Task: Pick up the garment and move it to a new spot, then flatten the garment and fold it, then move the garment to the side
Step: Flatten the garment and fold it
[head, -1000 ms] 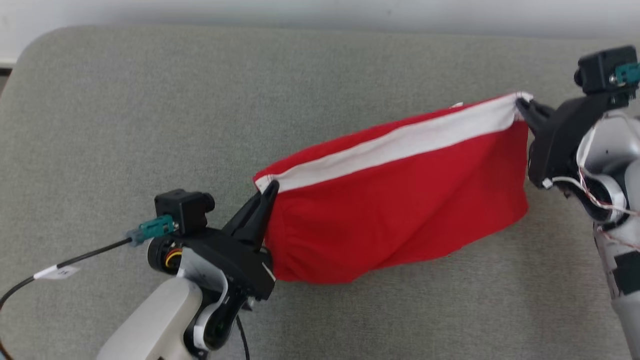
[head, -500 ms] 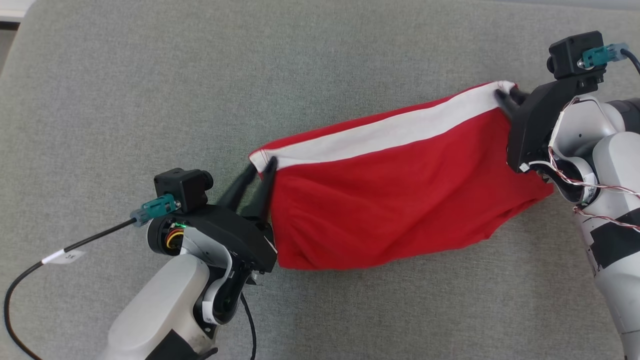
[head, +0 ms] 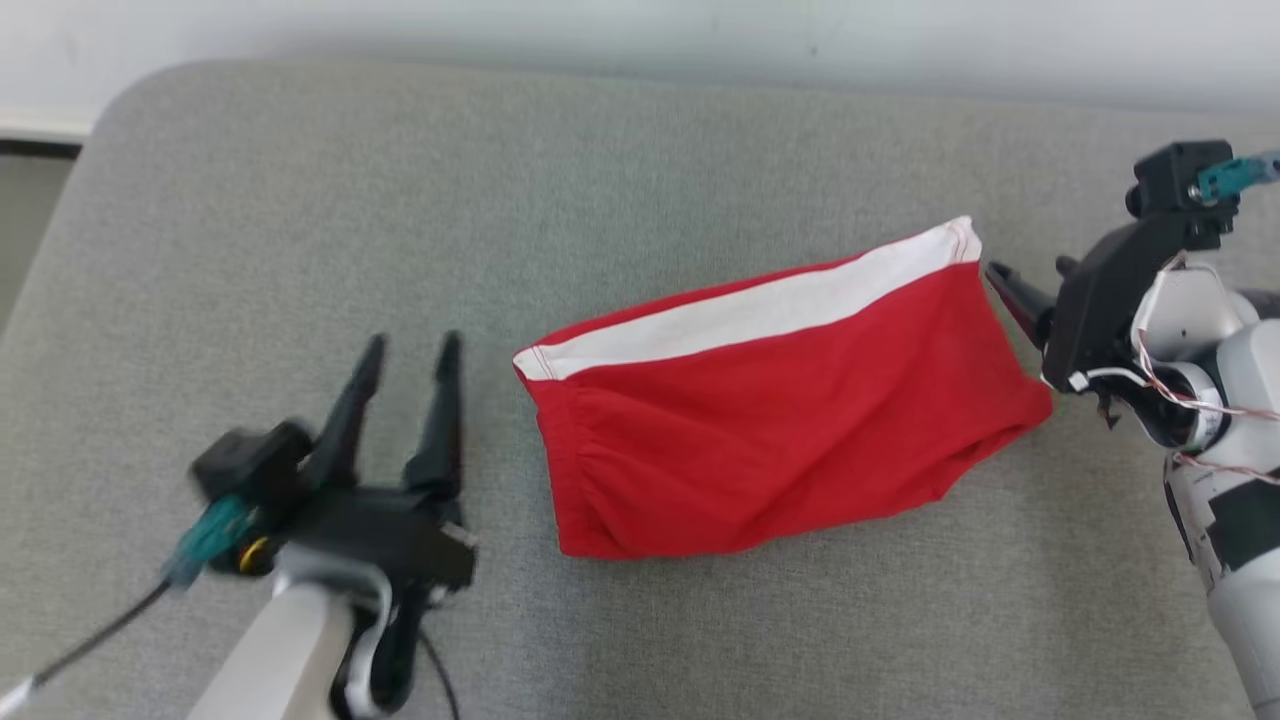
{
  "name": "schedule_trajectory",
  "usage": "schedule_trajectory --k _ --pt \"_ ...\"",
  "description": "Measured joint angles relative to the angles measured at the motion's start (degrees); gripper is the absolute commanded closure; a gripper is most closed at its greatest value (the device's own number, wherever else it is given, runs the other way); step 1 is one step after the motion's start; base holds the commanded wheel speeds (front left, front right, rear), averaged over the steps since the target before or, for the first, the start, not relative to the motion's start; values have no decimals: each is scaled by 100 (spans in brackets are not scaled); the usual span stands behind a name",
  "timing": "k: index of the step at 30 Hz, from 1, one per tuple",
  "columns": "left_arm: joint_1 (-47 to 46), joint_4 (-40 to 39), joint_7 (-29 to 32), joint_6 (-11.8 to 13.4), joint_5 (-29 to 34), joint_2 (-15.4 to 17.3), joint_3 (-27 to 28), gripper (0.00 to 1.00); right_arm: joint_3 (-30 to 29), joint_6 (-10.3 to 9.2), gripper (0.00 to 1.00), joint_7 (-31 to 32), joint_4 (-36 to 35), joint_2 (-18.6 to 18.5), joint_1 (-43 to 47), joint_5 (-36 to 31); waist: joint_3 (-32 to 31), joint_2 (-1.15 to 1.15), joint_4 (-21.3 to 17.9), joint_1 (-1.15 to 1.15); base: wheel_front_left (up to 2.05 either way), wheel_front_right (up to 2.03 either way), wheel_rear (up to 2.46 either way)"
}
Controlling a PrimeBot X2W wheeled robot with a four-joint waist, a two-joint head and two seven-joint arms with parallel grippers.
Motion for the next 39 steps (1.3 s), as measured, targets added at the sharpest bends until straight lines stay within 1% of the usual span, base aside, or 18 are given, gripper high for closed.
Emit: schedule_trajectory --k 3,6,7,11,12,14,17,20,25,32,33,34,35,36,39 --pt "781 -489 -1 -32 605 -179 660 0 -199 0 0 171 10 -1 231 -2 -162 0 3 -1 0 0 0" --pt "1478 -826 0 -200 1147 -432 1191 0 -392 0 0 289 93 -4 459 -120 -289 0 28 -1 0 0 0" --pt "1478 -826 0 -200 1147 -432 1191 0 -392 0 0 289 93 -4 459 -120 -289 0 28 -1 0 0 0" --pt "2127 -1146 -1 -508 1797 -765 1666 0 -738 0 0 272 189 36 606 -260 -341 -1 130 -1 0 0 0" --pt "2248 -1195 -1 -550 1936 -834 1777 0 -829 0 0 252 232 70 633 -319 -335 -1 163 -1 0 0 0" --pt "2427 -1319 -1 -672 2074 -953 1963 0 -957 0 0 194 297 138 645 -411 -304 0 219 -1 0 0 0" --pt "2590 -1405 -1 -794 2261 -1098 2075 0 -1155 0 0 35 382 207 636 -579 -216 0 300 -1 0 0 0" --pt "2607 -1434 -1 -888 2374 -1147 2091 0 -1333 0 0 -140 521 270 583 -817 -107 0 384 0 0 0 0" --pt "2593 -1407 -1 -944 2405 -1181 2105 0 -1573 0 0 -370 735 470 513 -1136 62 0 525 0 0 0 0" --pt "2552 -1418 -1 -987 2284 -1189 2041 0 -1532 -18 0 -357 901 603 409 -1396 222 0 642 0 0 0 0" --pt "2549 -1416 -1 -988 2279 -1189 2033 0 -1482 -18 3 -346 912 601 410 -1421 223 -1 641 0 0 0 0" --pt "2548 -1406 -1 -988 2272 -1189 2022 0 -1413 -19 54 -326 915 594 411 -1428 219 0 635 0 0 0 0" --pt "2548 -1396 -1 -988 2262 -1190 2007 0 -1359 -19 93 -303 917 592 414 -1425 214 0 625 0 0 0 0" --pt "2547 -1391 -1 -989 2242 -1191 2003 0 -1317 -19 100 -303 915 593 425 -1419 211 -1 615 0 0 0 0" --pt "2530 -1381 -1 -990 2228 -1192 1994 0 -1172 -12 100 -326 870 589 459 -1371 226 -1 582 0 0 0 0"
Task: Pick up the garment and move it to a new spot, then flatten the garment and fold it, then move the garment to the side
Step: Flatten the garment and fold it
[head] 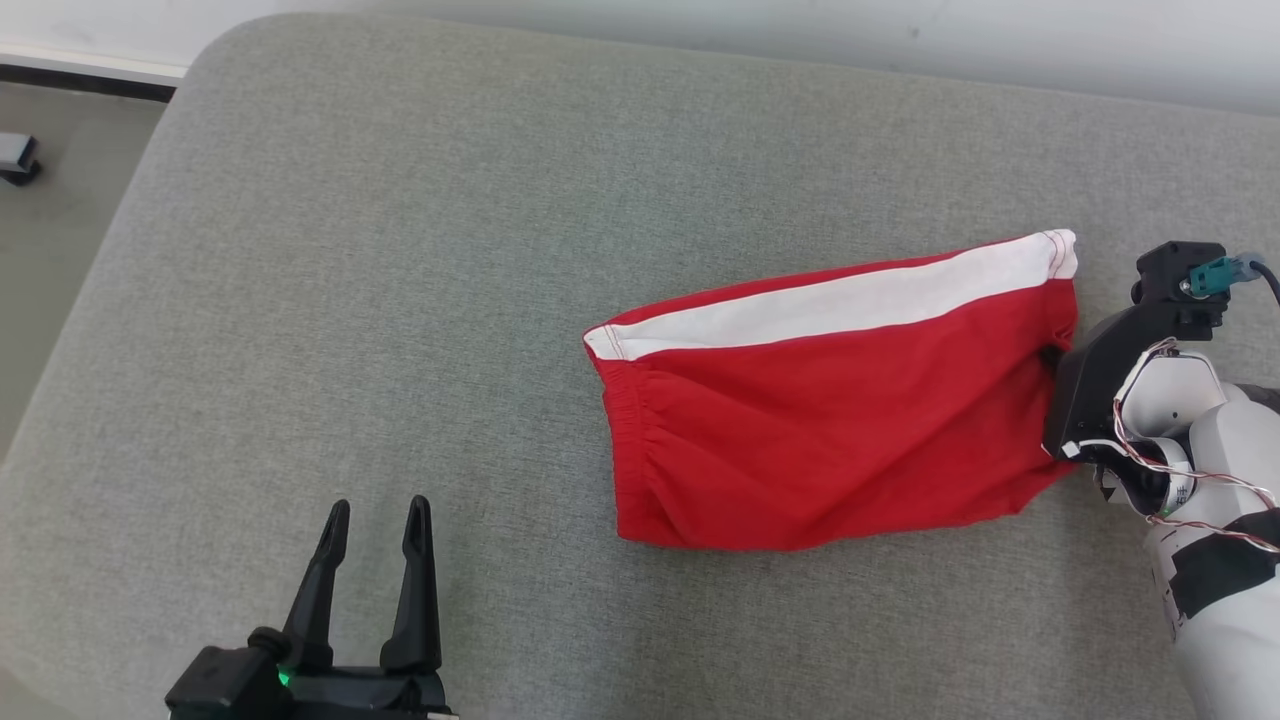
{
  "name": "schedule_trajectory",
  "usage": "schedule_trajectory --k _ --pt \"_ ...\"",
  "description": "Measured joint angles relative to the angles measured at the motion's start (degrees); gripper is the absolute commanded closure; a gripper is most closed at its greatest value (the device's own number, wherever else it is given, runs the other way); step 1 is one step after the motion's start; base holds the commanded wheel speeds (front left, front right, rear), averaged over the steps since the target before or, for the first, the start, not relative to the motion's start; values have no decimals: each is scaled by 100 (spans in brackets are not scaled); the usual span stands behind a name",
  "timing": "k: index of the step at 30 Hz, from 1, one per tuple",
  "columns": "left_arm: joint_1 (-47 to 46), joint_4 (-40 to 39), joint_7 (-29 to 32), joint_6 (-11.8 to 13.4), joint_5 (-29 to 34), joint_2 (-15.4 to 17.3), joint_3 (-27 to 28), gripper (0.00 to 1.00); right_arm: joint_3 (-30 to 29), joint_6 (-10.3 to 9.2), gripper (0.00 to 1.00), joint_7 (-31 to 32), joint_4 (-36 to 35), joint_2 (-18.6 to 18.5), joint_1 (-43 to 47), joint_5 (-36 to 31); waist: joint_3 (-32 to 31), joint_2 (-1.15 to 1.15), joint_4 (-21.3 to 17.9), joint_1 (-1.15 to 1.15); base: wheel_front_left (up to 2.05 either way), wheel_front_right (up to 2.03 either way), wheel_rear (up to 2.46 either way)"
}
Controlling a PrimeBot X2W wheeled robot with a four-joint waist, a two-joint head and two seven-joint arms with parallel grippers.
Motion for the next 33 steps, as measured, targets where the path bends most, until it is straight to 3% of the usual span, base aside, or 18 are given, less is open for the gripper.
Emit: schedule_trajectory --k 10,21,26,33 --pt "-60 146 0 -2 0 -1 -12 0 -269 14 100 -412 -260 -240 352 -1 -198 2 -133 2 0 0 0" --pt "169 208 0 1 -10 -2 -63 0 -735 13 100 -102 -1479 -783 1186 -383 -760 1 -434 1 0 0 0" --pt "193 252 0 3 -43 -2 -107 0 -597 12 100 213 -2109 -892 1405 -505 -913 1 -499 1 0 0 0" --pt "251 305 0 3 -58 -2 -115 0 102 12 100 604 -2918 -646 1452 -304 -1007 1 -461 1 0 0 0"
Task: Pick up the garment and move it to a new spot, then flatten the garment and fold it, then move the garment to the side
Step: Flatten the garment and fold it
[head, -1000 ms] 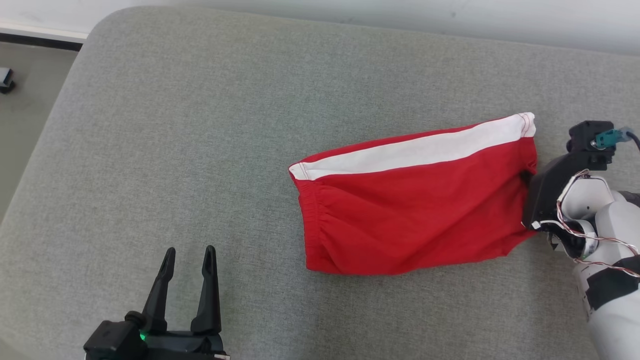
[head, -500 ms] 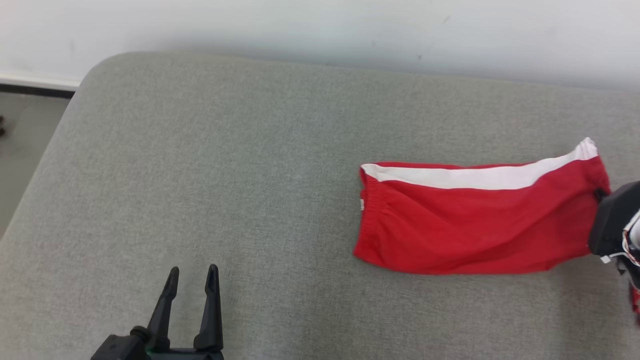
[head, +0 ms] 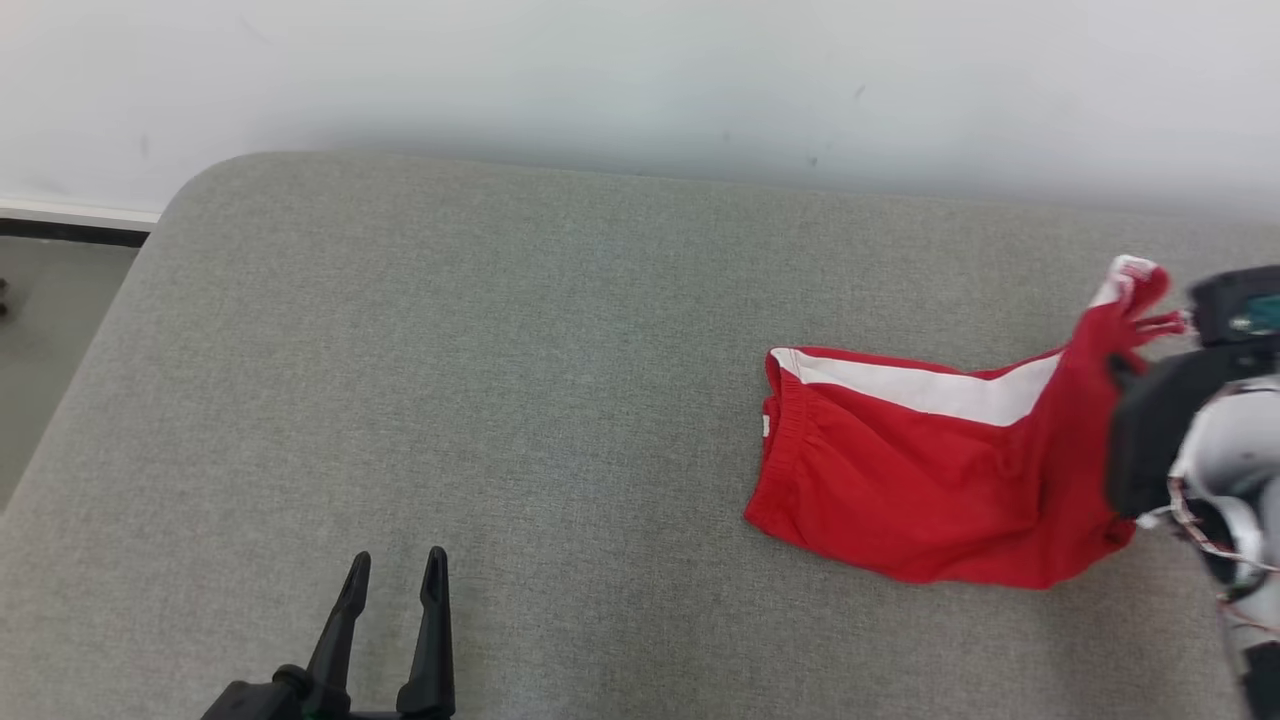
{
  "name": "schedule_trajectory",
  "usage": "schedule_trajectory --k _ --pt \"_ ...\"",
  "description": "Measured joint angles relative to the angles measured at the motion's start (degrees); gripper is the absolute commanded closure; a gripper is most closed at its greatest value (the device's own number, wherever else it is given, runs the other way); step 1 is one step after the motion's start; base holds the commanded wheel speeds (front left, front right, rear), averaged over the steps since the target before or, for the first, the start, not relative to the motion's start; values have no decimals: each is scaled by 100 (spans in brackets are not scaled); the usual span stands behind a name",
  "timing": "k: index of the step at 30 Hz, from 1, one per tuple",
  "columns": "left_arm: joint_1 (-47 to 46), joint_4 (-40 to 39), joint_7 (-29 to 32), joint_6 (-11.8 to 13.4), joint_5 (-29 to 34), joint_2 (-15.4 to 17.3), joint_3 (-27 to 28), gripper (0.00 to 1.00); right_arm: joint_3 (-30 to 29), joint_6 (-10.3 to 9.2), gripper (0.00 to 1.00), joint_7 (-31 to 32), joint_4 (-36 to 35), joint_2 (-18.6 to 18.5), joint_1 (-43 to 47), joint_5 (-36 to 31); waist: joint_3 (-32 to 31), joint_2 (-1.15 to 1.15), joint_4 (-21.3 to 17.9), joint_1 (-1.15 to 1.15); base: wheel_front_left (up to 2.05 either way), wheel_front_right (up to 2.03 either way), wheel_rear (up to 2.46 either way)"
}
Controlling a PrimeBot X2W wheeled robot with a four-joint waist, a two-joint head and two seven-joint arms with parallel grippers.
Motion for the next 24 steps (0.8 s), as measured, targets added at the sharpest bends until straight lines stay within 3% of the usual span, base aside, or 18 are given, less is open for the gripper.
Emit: schedule_trajectory --k 7,23,24 --pt "6 -1 0 1 -40 0 -52 0 789 1 100 123 42 347 -352 277 6 0 94 0 0 0 0" --pt "-42 52 0 2 -141 0 -167 0 1701 0 100 -345 1717 1169 -987 423 151 0 481 0 0 0 0" --pt "-41 52 0 1 -141 -1 -176 0 1742 0 60 -393 1807 1198 -1010 466 153 0 501 0 0 0 0"
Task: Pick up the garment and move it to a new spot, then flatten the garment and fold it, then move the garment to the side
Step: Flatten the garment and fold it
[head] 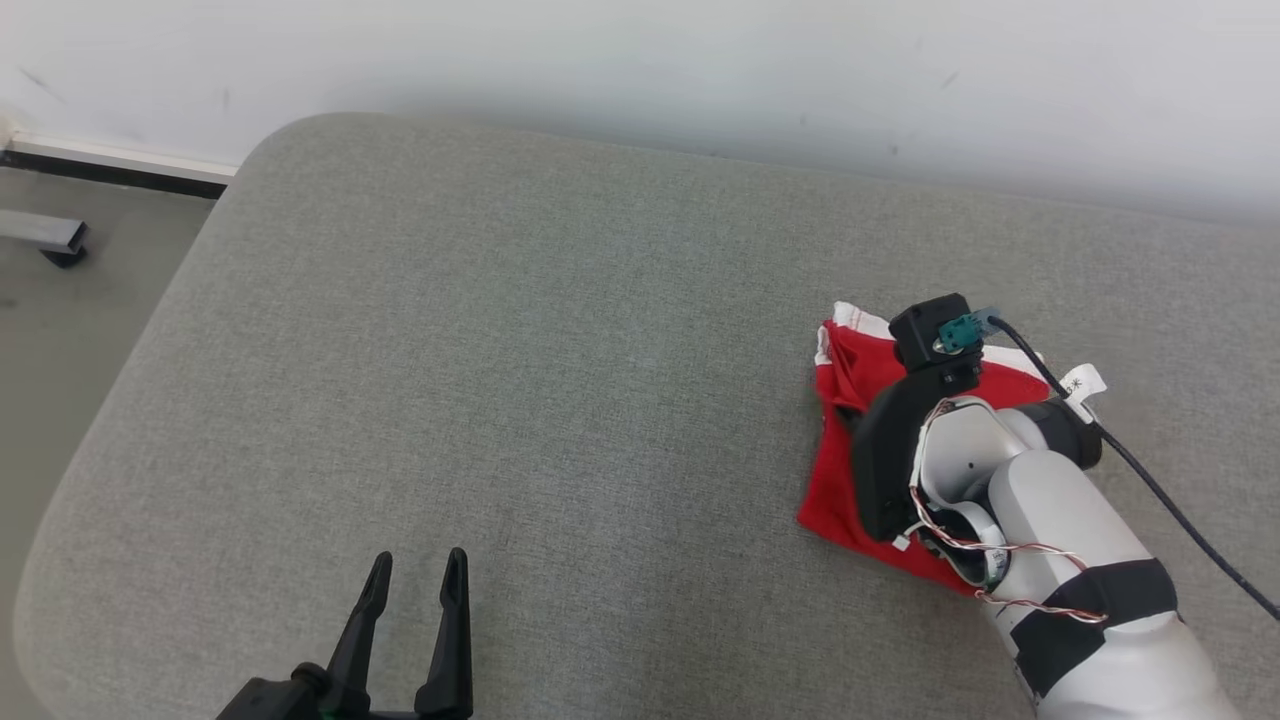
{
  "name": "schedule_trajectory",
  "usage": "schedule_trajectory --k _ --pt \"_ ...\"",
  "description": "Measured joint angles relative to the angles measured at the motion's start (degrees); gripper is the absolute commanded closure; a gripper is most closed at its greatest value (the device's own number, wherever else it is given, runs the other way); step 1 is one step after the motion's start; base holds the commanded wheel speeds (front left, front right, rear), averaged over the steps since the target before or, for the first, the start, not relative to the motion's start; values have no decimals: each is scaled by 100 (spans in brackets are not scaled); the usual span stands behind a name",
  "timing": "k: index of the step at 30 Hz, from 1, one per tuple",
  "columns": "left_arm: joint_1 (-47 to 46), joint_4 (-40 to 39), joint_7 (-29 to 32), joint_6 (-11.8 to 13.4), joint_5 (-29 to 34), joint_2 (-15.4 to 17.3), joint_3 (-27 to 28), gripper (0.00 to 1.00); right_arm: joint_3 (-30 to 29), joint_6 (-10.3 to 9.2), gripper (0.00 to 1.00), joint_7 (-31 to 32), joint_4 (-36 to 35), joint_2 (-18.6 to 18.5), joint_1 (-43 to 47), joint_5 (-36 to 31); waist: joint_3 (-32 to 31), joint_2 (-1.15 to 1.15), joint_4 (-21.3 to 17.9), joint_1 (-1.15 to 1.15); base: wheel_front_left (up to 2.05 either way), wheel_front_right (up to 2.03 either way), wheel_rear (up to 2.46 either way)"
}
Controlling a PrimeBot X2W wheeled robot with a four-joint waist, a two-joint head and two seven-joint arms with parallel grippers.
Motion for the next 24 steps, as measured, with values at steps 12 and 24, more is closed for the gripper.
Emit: schedule_trajectory --k 12,24 --pt "98 15 0 1 29 1 34 0 -769 0 0 -1185 -142 126 -123 968 -257 0 -66 0 0 0 0" --pt "177 -27 0 1 100 0 -29 0 -1372 0 100 -2113 314 -156 888 -127 -317 0 -106 0 0 0 0"
